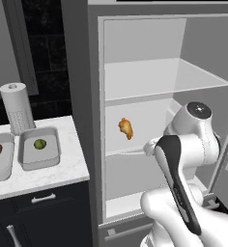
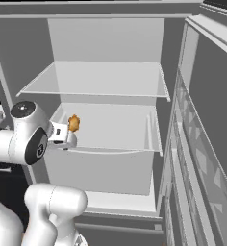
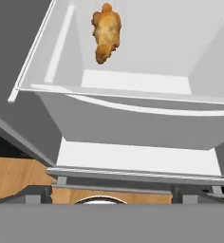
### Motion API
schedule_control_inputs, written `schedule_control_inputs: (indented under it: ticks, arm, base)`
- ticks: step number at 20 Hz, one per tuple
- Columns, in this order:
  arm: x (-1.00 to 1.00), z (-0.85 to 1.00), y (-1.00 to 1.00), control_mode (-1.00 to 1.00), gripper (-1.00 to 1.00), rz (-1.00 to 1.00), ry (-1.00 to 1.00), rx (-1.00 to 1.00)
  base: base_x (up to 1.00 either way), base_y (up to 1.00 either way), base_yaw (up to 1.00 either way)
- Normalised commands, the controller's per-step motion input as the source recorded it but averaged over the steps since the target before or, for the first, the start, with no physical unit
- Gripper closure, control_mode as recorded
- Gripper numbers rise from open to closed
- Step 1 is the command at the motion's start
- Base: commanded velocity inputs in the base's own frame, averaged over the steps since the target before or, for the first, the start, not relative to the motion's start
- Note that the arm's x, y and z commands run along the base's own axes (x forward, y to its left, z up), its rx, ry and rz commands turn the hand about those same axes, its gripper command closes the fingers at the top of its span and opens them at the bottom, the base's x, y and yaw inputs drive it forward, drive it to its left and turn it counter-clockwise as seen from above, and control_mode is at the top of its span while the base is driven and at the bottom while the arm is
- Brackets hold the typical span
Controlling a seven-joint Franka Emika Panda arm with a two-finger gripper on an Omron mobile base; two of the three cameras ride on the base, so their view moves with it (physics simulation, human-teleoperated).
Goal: Place one lime and one chicken drumstick in each tupperware on the nearby counter, to pack two identical lunches.
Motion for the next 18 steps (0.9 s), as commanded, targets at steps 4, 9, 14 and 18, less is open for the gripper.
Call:
schedule_control_inputs:
  ticks: [4, 9, 14, 18]
  arm:
    - [0.61, -0.27, 0.03, -1.0, -1.0, 0.0, -0.04, 0.08]
    - [0.58, -0.38, 0.14, -1.0, -1.0, 0.0, 0.0, 0.13]
    - [0.56, -0.17, 0.22, -1.0, -1.0, 0.0, 0.0, 0.1]
    - [0.45, 0.0, 0.02, -1.0, -1.0, 0.0, 0.0, 0.01]
  base:
    - [0.0, 0.0, 0.0]
    - [0.0, 0.0, 0.0]
    - [0.0, 0.0, 0.0]
    - [0.0, 0.0, 0.0]
